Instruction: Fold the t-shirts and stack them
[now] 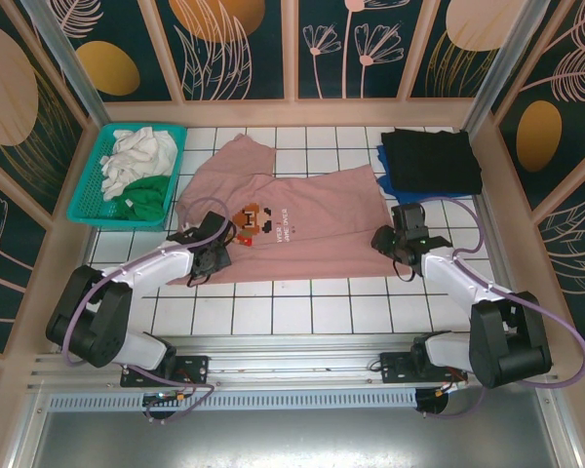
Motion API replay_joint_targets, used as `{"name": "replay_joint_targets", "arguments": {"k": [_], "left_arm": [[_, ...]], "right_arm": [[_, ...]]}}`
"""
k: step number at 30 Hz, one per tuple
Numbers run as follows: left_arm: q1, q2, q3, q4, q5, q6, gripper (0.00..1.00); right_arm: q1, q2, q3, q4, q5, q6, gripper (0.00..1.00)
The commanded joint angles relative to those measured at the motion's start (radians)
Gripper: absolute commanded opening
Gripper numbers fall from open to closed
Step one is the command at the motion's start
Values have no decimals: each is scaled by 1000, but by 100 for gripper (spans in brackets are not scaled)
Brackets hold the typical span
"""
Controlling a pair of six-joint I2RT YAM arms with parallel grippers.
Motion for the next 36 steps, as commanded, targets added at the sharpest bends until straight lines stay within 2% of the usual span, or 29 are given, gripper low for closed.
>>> {"name": "replay_joint_targets", "arguments": {"k": [1,5,10,13,15,16,17,21,24,26,30,34,36], "left_arm": [[-1,27,54,-36,-35,35,0],[-1,88,172,-43,-72,130,0],[-1,260,391,-57,-80,303,0],[-1,356,474,-82,-114,345,11],[-1,380,493,-60,-123,371,25],[-1,392,507,-47,-115,383,36],[-1,401,518,-33,-107,392,41],[0,435,583,-19,-106,398,46],[20,459,665,-24,-124,391,54],[61,490,743,-9,-86,382,61],[163,669,1023,-26,-54,376,65],[201,924,1388,-104,-88,416,67],[220,1052,1561,-126,-56,443,68]], "right_arm": [[-3,4,-16,34,-4,-17,41],[-3,7,-22,51,-4,-17,42],[3,34,-20,74,-34,-17,41],[8,65,-6,82,-36,-20,42],[13,80,9,83,-36,-25,42],[17,88,16,84,-36,-25,42],[17,95,24,86,-37,-27,42],[28,113,70,97,-28,-32,42],[29,165,144,125,-14,-51,42],[26,237,229,122,45,-72,42],[8,459,457,91,116,-131,42],[-13,669,708,21,205,-177,42],[-26,753,808,8,203,-206,42]]}}
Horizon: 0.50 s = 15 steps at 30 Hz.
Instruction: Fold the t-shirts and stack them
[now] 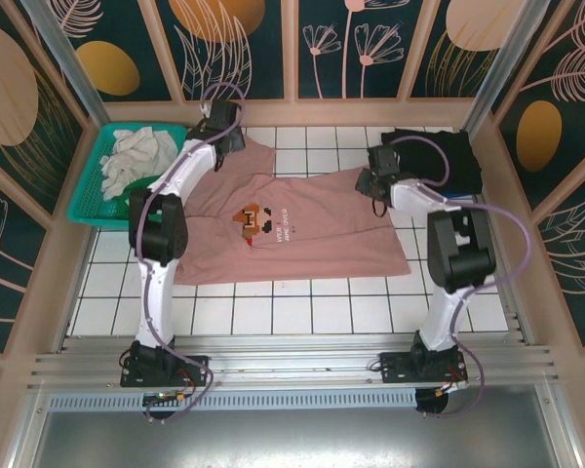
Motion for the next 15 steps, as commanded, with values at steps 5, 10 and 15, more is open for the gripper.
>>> {"name": "replay_joint_targets", "arguments": {"k": [5,10,15], "left_arm": [[52,333,382,-80,80,65,70],[58,324,265,101,104,75,79],[58,393,341,115,120,83,85]], "right_arm": [[-52,291,357,-85,28,-127,42],[-55,467,593,-178,85,-161,43],[-66,536,672,-212,115,-153,45]]}}
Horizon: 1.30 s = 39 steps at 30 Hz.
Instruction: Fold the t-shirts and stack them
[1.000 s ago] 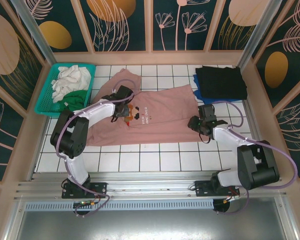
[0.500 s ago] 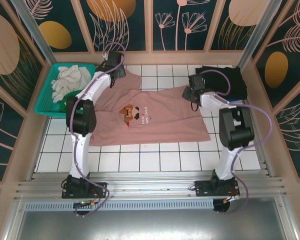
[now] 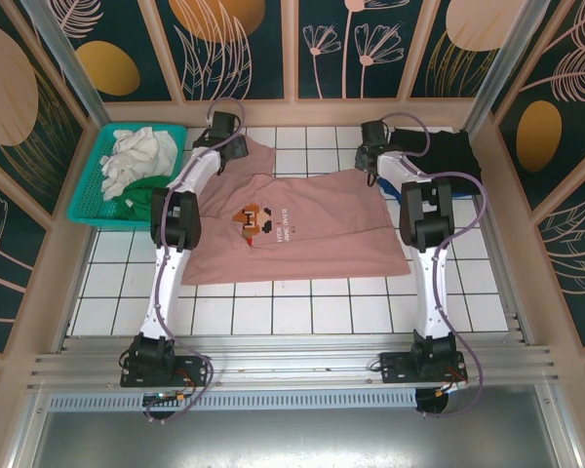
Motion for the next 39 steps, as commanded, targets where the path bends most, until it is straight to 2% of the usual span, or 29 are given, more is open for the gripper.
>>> {"name": "replay_joint_targets", "arguments": {"k": [1,5,8,11,13,16,19,23,27,31,34,39], "left_arm": [[4,47,52,73,35,17,86],[10,71,65,75,71,-7,86],[17,72,58,75,105,-20,74],[28,76,55,64,152,-25,40],[31,70,55,50,172,-21,20],[33,30,40,38,187,-7,0],[32,-48,-9,42,193,-3,0],[32,-165,-88,54,207,1,0],[33,-249,-144,54,268,-2,0],[32,-299,-204,54,304,-5,0],[33,-328,-253,58,302,-6,0],[31,-391,-332,59,325,-9,0]], "right_arm": [[-13,31,46,-60,38,-11,45],[-30,76,88,-95,-27,8,45],[-34,91,91,-105,-78,13,45],[-35,82,67,-97,-113,19,38],[-36,53,31,-69,-124,25,29],[-36,-2,-17,-33,-153,28,19],[-35,-53,-53,-10,-177,22,12],[-35,-100,-96,18,-201,15,11],[-34,-101,-82,-9,-201,6,25],[-31,-111,-90,-5,-201,8,33],[-29,-116,-95,8,-201,15,35],[-30,-119,-94,31,-298,25,35]]}}
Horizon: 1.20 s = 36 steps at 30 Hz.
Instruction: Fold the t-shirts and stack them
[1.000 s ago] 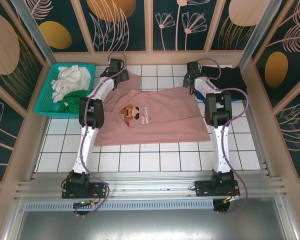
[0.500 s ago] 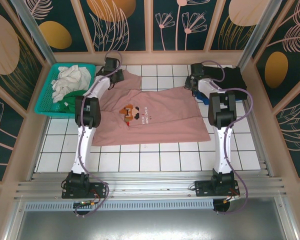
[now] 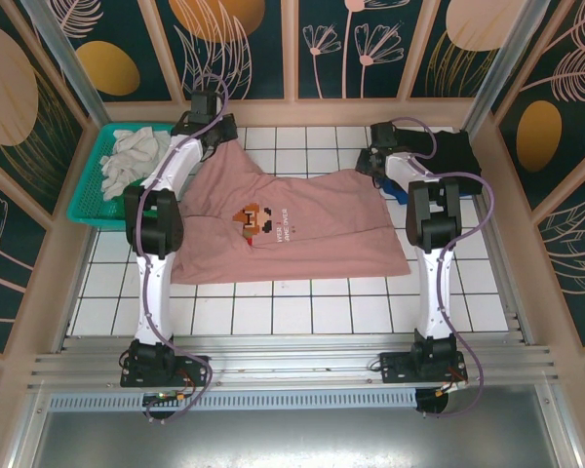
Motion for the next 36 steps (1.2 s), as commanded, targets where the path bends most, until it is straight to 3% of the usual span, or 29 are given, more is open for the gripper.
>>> {"name": "replay_joint_targets", "arguments": {"k": [1,7,17,27,36], "left_arm": [[0,-69,-68,2,34,3,0],[0,-171,-197,16,17,16,0],[0,-385,-403,46,21,-8,0],[1,-861,-1000,192,-29,-52,0],[0,-1151,-1302,201,-106,-117,0]], "right_arm": [[9,-59,-15,25,-73,8,35],[12,-14,-8,3,-44,6,31],[10,-135,-69,26,44,-21,0],[-12,-426,-453,241,14,-44,0],[-41,-605,-791,421,-93,-4,0]]}}
